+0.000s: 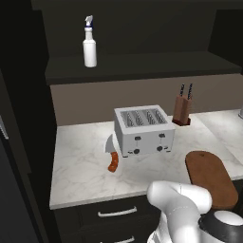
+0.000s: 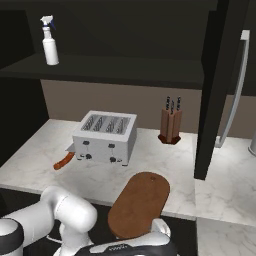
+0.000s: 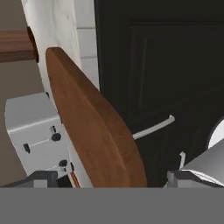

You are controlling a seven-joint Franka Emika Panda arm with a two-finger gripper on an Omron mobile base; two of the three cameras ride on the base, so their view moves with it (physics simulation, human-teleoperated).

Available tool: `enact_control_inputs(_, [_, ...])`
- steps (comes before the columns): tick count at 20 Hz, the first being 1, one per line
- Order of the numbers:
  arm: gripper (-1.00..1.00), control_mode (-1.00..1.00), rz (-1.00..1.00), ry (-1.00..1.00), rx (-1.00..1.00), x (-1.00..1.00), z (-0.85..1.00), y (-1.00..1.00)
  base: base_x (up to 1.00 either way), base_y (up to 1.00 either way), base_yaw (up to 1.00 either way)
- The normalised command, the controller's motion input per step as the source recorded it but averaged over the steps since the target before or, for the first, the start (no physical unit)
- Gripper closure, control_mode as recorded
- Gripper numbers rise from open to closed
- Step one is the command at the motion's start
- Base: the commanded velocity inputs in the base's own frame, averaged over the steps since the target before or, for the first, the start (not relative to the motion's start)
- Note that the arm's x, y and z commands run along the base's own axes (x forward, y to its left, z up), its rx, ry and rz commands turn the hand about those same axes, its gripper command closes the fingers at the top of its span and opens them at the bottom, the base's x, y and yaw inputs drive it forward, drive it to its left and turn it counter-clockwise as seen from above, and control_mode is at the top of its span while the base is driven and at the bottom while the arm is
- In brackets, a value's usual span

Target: Move the cutting board and knife to the sink. Then move spray from the cabinet to the counter.

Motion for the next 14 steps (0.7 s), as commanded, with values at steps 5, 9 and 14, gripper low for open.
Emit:
enact_control_inputs(5, [-1.0, -1.0, 0.0, -0.07, 0.0, -0.01, -0.11, -0.03, 0.0, 0.0, 0.0])
enact_control_inputs(9, [-1.0, -1.0, 0.0, -0.03, 0.0, 0.0, -0.12, -0.02, 0.0, 0.0, 0.0])
enact_control_inputs(14, [-1.0, -1.0, 0.0, -0.01, 0.0, 0.0, -0.08, -0.01, 0.0, 0.0, 0.0])
